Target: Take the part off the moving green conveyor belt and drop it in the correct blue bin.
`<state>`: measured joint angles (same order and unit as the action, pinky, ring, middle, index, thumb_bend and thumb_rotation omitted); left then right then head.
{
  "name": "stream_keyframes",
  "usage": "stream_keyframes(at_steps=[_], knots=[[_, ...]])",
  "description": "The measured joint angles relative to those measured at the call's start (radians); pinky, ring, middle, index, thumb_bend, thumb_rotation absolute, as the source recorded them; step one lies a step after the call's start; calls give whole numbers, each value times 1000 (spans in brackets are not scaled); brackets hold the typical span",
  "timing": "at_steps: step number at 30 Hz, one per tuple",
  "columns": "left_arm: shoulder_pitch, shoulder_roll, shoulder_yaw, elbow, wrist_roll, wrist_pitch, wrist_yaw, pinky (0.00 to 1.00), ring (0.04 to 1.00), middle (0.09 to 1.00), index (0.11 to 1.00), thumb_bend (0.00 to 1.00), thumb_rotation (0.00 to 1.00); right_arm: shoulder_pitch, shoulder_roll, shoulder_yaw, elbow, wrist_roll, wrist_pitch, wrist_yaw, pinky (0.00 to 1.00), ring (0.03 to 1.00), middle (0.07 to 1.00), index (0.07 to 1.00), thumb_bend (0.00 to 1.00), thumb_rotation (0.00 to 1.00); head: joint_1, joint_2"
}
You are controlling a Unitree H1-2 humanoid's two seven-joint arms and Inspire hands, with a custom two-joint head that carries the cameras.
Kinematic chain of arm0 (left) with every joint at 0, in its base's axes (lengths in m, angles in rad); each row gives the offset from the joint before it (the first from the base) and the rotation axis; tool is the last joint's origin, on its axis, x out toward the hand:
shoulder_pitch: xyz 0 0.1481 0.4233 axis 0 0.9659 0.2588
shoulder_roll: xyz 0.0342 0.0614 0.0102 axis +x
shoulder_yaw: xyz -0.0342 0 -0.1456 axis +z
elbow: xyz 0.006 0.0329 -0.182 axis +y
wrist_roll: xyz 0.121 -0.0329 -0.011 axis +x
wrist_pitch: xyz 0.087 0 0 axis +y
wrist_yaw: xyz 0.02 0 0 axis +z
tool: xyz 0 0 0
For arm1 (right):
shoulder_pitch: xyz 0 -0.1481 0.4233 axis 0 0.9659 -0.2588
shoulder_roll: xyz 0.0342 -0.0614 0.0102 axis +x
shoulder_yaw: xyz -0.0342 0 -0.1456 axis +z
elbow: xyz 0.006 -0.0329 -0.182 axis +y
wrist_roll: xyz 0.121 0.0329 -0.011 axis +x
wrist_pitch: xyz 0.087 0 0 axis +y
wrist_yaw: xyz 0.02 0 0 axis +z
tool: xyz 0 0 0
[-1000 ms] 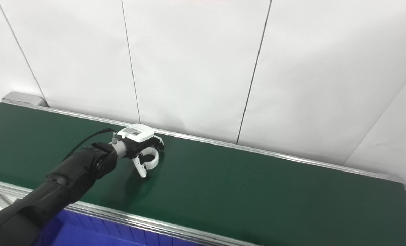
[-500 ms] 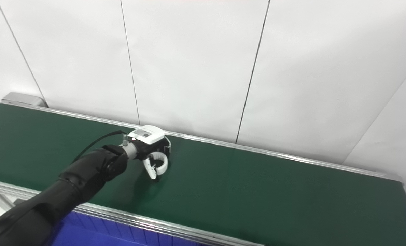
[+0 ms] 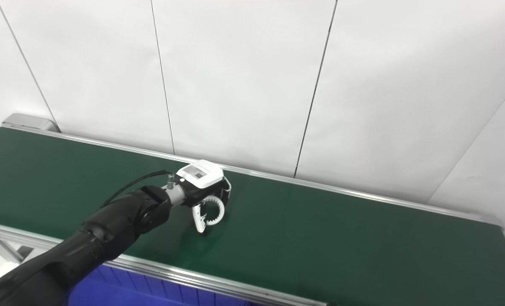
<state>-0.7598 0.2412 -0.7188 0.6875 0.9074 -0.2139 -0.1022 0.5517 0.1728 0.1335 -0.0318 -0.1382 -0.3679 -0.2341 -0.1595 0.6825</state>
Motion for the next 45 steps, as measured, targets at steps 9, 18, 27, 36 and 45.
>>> stream_keyframes(at_steps=[9, 18, 27, 36, 45], knots=[[106, 65, 57, -397, -12, 41, -181, 118, 177, 471, 484, 527, 0, 22, 1, 9, -45, -4, 26, 0, 811, 870, 971, 1000, 738, 1000, 6, 43], [259, 117, 158, -840, -44, 114, -389, 159, 203, 471, 483, 527, 0, 41, 1, 13, -118, -4, 86, 18, 781, 853, 962, 1000, 752, 1000, 32, 117], [542, 170, 229, -1076, -74, 193, -531, 148, 205, 471, 484, 527, 0, 42, -8, 1, -186, 25, 150, 29, 778, 859, 963, 1000, 763, 1000, 74, 198], [723, 177, 250, -1114, -28, 215, -570, 184, 230, 471, 486, 526, 0, 21, -20, -9, -232, 44, 201, 58, 772, 862, 956, 995, 793, 1000, 90, 221], [745, 177, 244, -1020, 56, 178, -518, 198, 235, 472, 486, 526, 0, 27, -19, -10, -243, 44, 211, 59, 766, 849, 950, 995, 769, 1000, 86, 235]])
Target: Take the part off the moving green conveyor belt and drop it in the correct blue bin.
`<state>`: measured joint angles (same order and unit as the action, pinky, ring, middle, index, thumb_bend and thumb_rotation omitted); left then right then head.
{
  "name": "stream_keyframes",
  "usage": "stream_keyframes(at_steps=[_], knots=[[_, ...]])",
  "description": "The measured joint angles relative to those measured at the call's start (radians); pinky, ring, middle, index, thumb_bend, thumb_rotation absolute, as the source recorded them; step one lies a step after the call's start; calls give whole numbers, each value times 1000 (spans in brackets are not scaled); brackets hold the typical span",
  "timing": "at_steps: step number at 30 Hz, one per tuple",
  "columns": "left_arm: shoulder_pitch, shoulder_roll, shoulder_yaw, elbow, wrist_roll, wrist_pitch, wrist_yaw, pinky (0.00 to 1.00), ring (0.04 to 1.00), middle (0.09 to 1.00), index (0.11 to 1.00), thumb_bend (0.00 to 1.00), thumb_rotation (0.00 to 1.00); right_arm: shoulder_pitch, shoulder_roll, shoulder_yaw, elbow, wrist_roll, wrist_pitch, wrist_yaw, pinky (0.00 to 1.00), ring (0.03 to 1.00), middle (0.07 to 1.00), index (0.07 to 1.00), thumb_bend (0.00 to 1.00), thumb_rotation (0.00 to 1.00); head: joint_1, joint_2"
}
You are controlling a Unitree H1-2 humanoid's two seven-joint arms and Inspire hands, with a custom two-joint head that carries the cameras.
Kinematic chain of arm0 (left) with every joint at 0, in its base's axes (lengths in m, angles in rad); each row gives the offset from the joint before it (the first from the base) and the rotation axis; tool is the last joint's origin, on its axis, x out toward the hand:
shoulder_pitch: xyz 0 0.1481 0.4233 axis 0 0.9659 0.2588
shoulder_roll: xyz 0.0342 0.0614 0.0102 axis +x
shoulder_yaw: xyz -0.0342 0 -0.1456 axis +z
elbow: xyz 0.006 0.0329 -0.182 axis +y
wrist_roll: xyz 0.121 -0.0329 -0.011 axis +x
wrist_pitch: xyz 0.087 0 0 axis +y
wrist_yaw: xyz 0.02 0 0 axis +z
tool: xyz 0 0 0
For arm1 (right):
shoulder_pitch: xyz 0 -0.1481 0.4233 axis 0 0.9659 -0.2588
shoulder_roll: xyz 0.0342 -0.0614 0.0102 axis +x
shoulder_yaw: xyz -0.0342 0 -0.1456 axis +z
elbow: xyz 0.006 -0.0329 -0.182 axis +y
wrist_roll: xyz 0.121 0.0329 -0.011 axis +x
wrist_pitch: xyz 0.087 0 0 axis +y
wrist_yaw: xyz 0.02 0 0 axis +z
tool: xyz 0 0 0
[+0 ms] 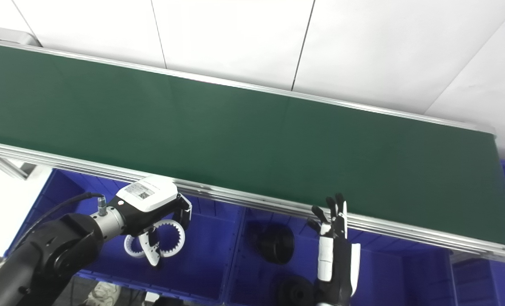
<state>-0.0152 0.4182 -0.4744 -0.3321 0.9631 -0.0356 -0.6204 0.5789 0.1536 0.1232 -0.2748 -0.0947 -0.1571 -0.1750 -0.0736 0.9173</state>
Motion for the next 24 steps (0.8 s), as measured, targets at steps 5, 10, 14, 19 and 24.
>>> stream_keyframes(at_steps=[5, 10, 14, 19, 24], knots=[[13, 2, 6, -2, 30, -34, 43, 908, 934, 962, 948, 909, 589, 1, 2, 4, -3, 1, 0, 0, 786, 864, 957, 997, 809, 1000, -8, 2], [41, 20, 2, -24, 127, -47, 43, 999, 1000, 1000, 1000, 942, 710, 5, 8, 6, -5, 2, 0, 0, 790, 866, 955, 989, 817, 986, -31, 5], [59, 18, 12, -58, 134, -44, 25, 1000, 1000, 1000, 1000, 923, 750, 6, 14, 12, -6, 5, 0, 0, 784, 865, 962, 997, 818, 995, -46, 6], [101, -14, 93, -113, 20, -28, 43, 1000, 1000, 1000, 1000, 821, 764, 8, 14, 16, -8, 1, 0, -1, 784, 868, 968, 1000, 813, 997, -84, 5], [120, -27, 146, -181, -190, -29, 62, 1000, 1000, 1000, 1000, 807, 326, 9, 14, 21, -8, -29, 2, -4, 785, 866, 966, 1000, 800, 1000, -132, 2]])
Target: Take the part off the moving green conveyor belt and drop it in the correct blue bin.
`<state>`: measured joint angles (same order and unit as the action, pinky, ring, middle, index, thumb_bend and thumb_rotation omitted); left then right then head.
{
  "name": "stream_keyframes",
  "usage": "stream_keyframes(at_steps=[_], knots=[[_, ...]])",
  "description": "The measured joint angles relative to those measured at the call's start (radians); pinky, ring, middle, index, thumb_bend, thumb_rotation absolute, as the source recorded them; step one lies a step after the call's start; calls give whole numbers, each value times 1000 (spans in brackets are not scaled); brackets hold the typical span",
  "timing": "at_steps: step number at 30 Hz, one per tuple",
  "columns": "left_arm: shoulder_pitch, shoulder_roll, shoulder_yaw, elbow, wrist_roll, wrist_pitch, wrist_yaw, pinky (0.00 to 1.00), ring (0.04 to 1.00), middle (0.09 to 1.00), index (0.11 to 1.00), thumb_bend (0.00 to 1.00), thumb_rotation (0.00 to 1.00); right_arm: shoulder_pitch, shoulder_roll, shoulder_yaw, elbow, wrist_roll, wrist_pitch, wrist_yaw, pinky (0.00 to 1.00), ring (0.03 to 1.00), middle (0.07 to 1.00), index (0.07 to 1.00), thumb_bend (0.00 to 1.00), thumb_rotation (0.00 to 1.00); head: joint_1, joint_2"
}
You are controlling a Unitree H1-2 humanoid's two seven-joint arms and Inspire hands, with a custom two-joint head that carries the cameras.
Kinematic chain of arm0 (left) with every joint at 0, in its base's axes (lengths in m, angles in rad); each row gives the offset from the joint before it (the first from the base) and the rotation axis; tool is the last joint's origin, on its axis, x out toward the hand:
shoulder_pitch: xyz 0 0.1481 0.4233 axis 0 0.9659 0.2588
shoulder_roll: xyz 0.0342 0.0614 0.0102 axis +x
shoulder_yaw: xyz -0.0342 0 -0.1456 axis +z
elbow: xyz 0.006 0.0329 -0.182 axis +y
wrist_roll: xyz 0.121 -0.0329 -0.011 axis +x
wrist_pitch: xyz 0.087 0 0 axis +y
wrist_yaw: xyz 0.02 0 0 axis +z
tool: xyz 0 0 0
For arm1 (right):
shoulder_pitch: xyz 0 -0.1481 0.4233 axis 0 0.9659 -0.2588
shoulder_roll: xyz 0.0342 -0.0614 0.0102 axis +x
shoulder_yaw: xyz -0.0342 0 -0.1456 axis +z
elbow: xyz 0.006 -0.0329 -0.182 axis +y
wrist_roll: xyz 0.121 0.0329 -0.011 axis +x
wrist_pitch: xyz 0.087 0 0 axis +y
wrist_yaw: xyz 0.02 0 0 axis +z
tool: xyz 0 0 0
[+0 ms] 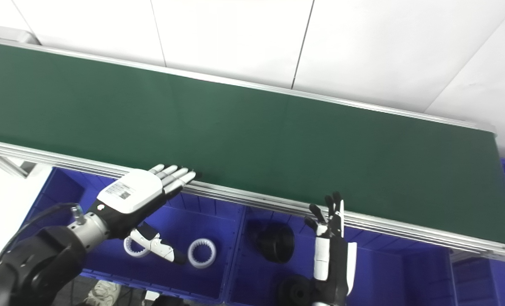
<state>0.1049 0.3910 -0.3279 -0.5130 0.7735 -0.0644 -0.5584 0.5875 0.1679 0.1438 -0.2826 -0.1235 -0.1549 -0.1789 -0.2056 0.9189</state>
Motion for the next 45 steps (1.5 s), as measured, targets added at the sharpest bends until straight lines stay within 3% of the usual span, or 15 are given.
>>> stream_keyframes(at_steps=[1, 2, 4, 7, 10, 11, 12, 14, 15, 17, 20, 26, 30, 38, 45], knots=[[-1, 10, 8, -7, -68, 2, -17, 1000, 1000, 1000, 1000, 798, 196, 0, 0, 1, 0, -5, 0, -1, 785, 863, 966, 1000, 794, 1000, -38, -2], [-3, 28, 14, -20, -135, 6, -42, 979, 952, 946, 977, 662, 80, 0, 1, 1, 1, -12, 0, -3, 785, 859, 962, 998, 785, 1000, -76, -6], [-17, 71, 22, -53, -259, 37, -101, 906, 865, 865, 886, 377, 27, 0, 1, 3, 5, -29, 0, -12, 784, 851, 955, 999, 782, 1000, -115, -11], [-107, 195, 34, -167, -372, 149, -254, 860, 843, 851, 847, 344, 16, -6, 1, 15, 11, -80, 1, -29, 788, 849, 954, 1000, 782, 1000, -156, -18], [-162, 247, 107, -140, -404, 146, -226, 699, 742, 792, 799, 458, 1, -21, 1, 32, 40, -106, 1, -42, 798, 854, 956, 1000, 783, 1000, -221, -32], [-160, 236, 126, -114, -412, 137, -198, 655, 732, 784, 795, 488, 35, -21, 2, 34, 46, -107, 1, -44, 803, 856, 956, 1000, 774, 1000, -262, -41], [-147, 210, 147, -77, -434, 113, -157, 630, 738, 796, 804, 524, 205, -22, 2, 36, 50, -111, 1, -50, 807, 854, 955, 1000, 763, 1000, -262, -41], [-100, 131, 178, -21, -497, 79, -79, 623, 742, 803, 809, 541, 278, -25, 3, 41, 61, -122, 1, -66, 807, 853, 953, 1000, 760, 1000, -300, -49], [-78, 103, 182, -7, -527, 73, -58, 667, 790, 845, 843, 630, 435, -28, 4, 44, 71, -126, 1, -76, 801, 848, 952, 1000, 751, 1000, -301, -49], [-30, 29, 199, 28, -600, 55, 0, 750, 851, 896, 891, 747, 588, -31, 3, 48, 77, -141, 1, -82, 797, 853, 956, 1000, 734, 1000, -369, -61], [45, -99, 207, 60, -691, 48, 83, 789, 873, 922, 920, 788, 630, -32, 2, 51, 79, -159, 1, -95, 789, 857, 959, 1000, 712, 1000, -394, -67], [128, -252, 175, 131, -746, 73, 167, 899, 962, 994, 996, 833, 765, -43, -2, 52, 114, -164, 1, -121, 793, 864, 959, 1000, 695, 1000, -428, -81], [127, -275, 173, 289, -694, -20, 229, 941, 998, 1000, 1000, 870, 833, -46, -5, 55, 121, -165, 0, -129, 808, 865, 966, 1000, 699, 1000, -425, -84], [124, -290, 152, 374, -591, -203, 325, 991, 1000, 1000, 1000, 900, 930, -46, -6, 55, 121, -163, -8, -157, 849, 883, 989, 1000, 752, 1000, -333, -83], [197, -370, 149, 276, -553, -181, 405, 1000, 1000, 1000, 1000, 802, 950, -42, -10, 55, 119, -123, -44, -150, 847, 877, 973, 990, 781, 1000, -202, -72]])
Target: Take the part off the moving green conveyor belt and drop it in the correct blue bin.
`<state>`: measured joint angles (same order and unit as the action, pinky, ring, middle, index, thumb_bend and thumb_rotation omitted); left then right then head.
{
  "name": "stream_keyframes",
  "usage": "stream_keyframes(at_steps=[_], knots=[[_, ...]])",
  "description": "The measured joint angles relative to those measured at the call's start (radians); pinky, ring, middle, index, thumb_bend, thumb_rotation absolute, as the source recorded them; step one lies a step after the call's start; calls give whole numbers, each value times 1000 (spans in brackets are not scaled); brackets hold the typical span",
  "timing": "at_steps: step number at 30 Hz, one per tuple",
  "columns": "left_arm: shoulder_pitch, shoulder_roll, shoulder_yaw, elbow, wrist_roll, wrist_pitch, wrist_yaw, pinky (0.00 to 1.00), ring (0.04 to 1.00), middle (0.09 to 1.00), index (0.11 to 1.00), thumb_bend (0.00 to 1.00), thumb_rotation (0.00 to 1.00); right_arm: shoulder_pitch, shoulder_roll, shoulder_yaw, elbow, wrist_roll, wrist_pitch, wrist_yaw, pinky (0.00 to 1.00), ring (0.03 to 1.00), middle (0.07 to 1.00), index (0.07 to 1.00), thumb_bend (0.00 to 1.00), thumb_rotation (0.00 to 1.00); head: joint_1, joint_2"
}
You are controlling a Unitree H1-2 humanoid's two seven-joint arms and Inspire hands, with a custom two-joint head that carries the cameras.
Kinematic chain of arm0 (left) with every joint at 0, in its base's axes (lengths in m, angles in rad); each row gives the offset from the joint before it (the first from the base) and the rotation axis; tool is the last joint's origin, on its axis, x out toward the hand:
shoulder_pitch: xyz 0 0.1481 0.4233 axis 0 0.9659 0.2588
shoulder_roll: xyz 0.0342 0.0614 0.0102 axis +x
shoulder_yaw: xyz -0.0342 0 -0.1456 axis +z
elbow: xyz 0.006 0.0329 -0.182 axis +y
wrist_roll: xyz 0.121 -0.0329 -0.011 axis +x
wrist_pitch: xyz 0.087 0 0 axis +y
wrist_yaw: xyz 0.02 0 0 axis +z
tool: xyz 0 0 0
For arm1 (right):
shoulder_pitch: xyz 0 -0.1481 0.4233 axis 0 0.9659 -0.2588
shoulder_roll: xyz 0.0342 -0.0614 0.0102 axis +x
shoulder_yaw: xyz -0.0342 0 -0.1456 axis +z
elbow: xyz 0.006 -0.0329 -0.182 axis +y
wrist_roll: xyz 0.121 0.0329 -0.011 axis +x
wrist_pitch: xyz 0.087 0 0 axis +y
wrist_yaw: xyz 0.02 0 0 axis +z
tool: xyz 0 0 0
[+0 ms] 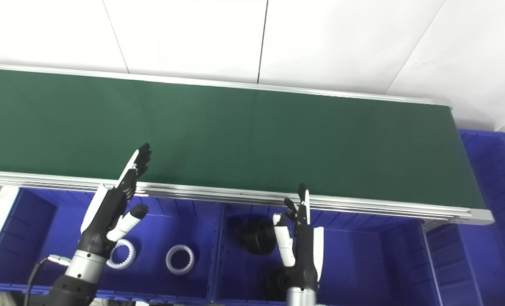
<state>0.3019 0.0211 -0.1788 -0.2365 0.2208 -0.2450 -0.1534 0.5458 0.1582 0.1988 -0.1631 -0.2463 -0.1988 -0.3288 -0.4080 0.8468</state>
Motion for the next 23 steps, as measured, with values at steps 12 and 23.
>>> stream_keyframes(at_steps=[12, 23], knots=[[74, -38, 0, -113, -39, 92, 34, 1000, 1000, 1000, 1000, 745, 958, 30, -8, -10, -8, 41, -44, 37, 800, 845, 954, 972, 771, 1000, 97, -21], [74, -41, -15, -65, -20, 60, 71, 1000, 993, 1000, 1000, 655, 997, 30, 0, -18, 11, -15, -85, 24, 804, 852, 946, 950, 722, 1000, 69, -26]])
